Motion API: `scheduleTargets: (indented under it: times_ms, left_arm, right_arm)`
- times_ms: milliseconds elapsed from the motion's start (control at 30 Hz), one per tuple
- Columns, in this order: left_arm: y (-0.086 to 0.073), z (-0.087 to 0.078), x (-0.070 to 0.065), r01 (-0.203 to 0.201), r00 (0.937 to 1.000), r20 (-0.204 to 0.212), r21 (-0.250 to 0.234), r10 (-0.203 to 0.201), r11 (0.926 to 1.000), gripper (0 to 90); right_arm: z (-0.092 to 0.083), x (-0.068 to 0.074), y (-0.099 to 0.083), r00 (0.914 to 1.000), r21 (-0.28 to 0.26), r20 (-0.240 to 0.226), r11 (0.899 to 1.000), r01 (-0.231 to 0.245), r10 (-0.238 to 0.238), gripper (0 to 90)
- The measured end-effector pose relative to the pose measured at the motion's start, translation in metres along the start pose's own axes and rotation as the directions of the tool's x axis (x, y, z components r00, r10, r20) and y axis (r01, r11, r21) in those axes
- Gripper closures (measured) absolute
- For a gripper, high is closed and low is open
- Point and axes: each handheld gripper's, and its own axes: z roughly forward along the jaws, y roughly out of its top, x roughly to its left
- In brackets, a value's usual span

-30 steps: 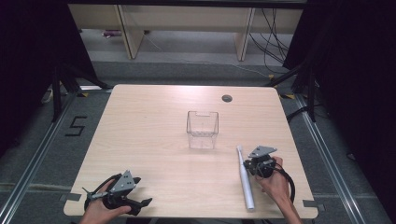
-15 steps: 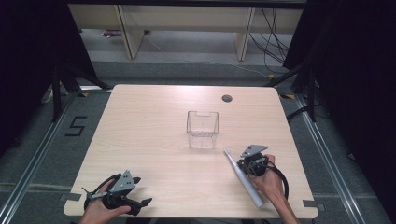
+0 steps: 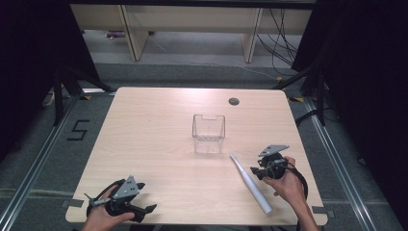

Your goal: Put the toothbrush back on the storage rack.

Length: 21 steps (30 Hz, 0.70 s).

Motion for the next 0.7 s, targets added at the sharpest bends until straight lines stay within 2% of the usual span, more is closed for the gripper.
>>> scheduleTargets:
  times_ms: [33, 100, 167, 200, 267, 333, 367, 433, 500, 567, 600, 633, 667, 700]
  left_arm:
    - [0.000, 0.000, 0.000, -0.004, 1.0000, 0.002, -0.001, 0.004, 1.0000, 15.8]
    - [0.000, 0.000, 0.000, -0.001, 1.0000, 0.003, 0.000, 0.001, 1.0000, 15.8]
    - [0.000, 0.000, 0.000, -0.003, 1.0000, 0.004, 0.003, 0.003, 1.0000, 15.8]
    - [0.000, 0.000, 0.000, -0.003, 1.0000, 0.005, 0.001, 0.003, 1.0000, 15.8]
    - [0.000, 0.000, 0.000, -0.002, 1.0000, 0.002, -0.001, 0.002, 1.0000, 15.8]
    - [0.000, 0.000, 0.000, -0.004, 1.0000, 0.003, 0.003, 0.004, 1.0000, 15.8]
    - [0.000, 0.000, 0.000, -0.001, 1.0000, 0.002, 0.001, 0.001, 1.0000, 15.8]
    - [0.000, 0.000, 0.000, 0.001, 1.0000, 0.000, 0.001, -0.001, 1.0000, 15.8]
    - [0.000, 0.000, 0.000, -0.004, 1.0000, 0.001, 0.001, 0.004, 1.0000, 15.8]
    - [0.000, 0.000, 0.000, -0.010, 0.9999, 0.005, 0.000, 0.010, 1.0000, 15.8]
    - [0.000, 0.000, 0.000, -0.006, 1.0000, 0.004, -0.002, 0.006, 1.0000, 15.8]
    - [0.000, 0.000, 0.000, 0.000, 1.0000, 0.003, -0.001, 0.000, 1.0000, 15.8]
    - [0.000, 0.000, 0.000, -0.003, 1.0000, 0.002, -0.001, 0.003, 1.0000, 15.8]
    - [0.000, 0.000, 0.000, -0.001, 1.0000, 0.001, 0.000, 0.001, 1.0000, 15.8]
  right_arm:
    - [-0.001, -0.001, 0.001, 0.9997, 0.004, -0.001, 1.000, 0.025, -0.025, 54.8]
    - [-0.004, 0.003, 0.003, 0.9991, 0.043, -0.018, 0.998, 0.038, -0.038, 54.4]
    - [-0.004, 0.010, 0.004, 0.9993, 0.076, -0.024, 0.997, 0.031, -0.029, 52.5]
    - [-0.003, 0.013, 0.004, 0.9982, 0.088, -0.038, 0.995, 0.050, -0.047, 51.6]
    - [-0.006, 0.021, 0.006, 0.9984, 0.126, -0.052, 0.992, 0.030, -0.024, 51.1]
    - [-0.006, 0.028, 0.006, 0.9981, 0.156, -0.057, 0.987, 0.030, -0.022, 49.9]
    - [-0.004, 0.028, 0.007, 0.9958, 0.146, -0.057, 0.986, 0.078, -0.071, 48.5]
    - [-0.002, 0.030, 0.006, 0.9954, 0.191, -0.063, 0.978, 0.083, -0.073, 48.2]
    - [0.002, 0.029, 0.004, 0.9952, 0.210, -0.064, 0.974, 0.086, -0.074, 48.3]
    - [0.003, 0.030, 0.002, 0.9976, 0.252, -0.055, 0.966, 0.056, -0.043, 50.1]
    - [0.004, 0.027, 0.002, 0.9958, 0.246, -0.052, 0.966, 0.086, -0.075, 51.0]
    - [0.005, 0.027, 0.002, 0.9948, 0.249, -0.068, 0.964, 0.091, -0.076, 51.3]
    - [0.004, 0.031, 0.001, 0.9979, 0.273, -0.057, 0.961, 0.045, -0.031, 51.5]
    - [0.005, 0.027, 0.002, 0.9953, 0.256, -0.065, 0.963, 0.086, -0.072, 52.0]
